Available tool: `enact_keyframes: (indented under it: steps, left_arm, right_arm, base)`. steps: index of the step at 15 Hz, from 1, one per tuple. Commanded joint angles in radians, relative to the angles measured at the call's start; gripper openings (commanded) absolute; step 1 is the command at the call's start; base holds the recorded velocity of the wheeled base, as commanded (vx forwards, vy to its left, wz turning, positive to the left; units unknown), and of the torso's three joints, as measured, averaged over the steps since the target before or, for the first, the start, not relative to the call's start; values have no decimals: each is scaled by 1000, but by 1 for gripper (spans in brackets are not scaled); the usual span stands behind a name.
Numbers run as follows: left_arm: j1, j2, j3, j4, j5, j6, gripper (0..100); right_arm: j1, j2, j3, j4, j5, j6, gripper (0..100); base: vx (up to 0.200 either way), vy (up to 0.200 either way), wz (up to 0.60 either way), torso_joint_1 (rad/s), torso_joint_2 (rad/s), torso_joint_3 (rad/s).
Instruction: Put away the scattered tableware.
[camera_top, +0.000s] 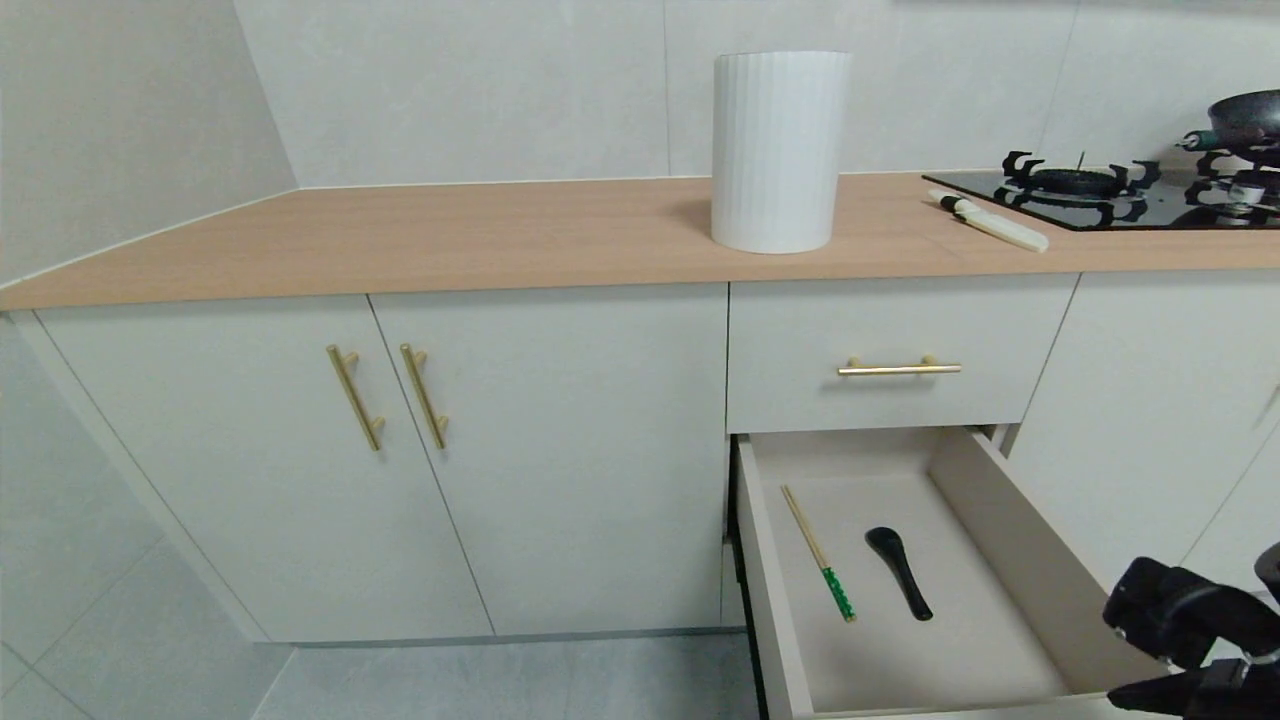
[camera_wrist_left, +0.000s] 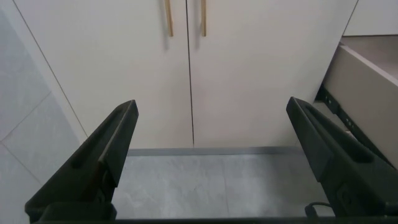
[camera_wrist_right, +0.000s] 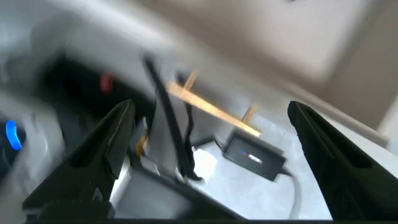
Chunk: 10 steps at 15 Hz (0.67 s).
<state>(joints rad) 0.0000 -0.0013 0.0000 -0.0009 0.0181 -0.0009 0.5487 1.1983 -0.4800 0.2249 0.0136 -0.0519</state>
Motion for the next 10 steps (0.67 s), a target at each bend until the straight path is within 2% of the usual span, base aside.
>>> enact_keyframes:
  steps: [1, 7, 9, 10]
  left_arm:
    - [0, 1, 0, -1, 0, -1, 100]
    - [0, 1, 0, -1, 0, -1, 100]
    - [0, 1, 0, -1, 0, -1, 100]
    - [0, 1, 0, -1, 0, -1, 100]
  right_arm:
    - [5, 10, 46, 2, 29, -37, 100]
    - [5, 224, 52, -4, 58, -45, 100]
    - [5, 276, 41, -7, 57, -3, 100]
    - [5, 325, 11, -16, 49, 60, 100]
  base:
    - [0, 0, 0, 0, 0, 0]
    - [0, 0, 0, 0, 0, 0]
    - [0, 0, 0, 0, 0, 0]
    - [0, 0, 0, 0, 0, 0]
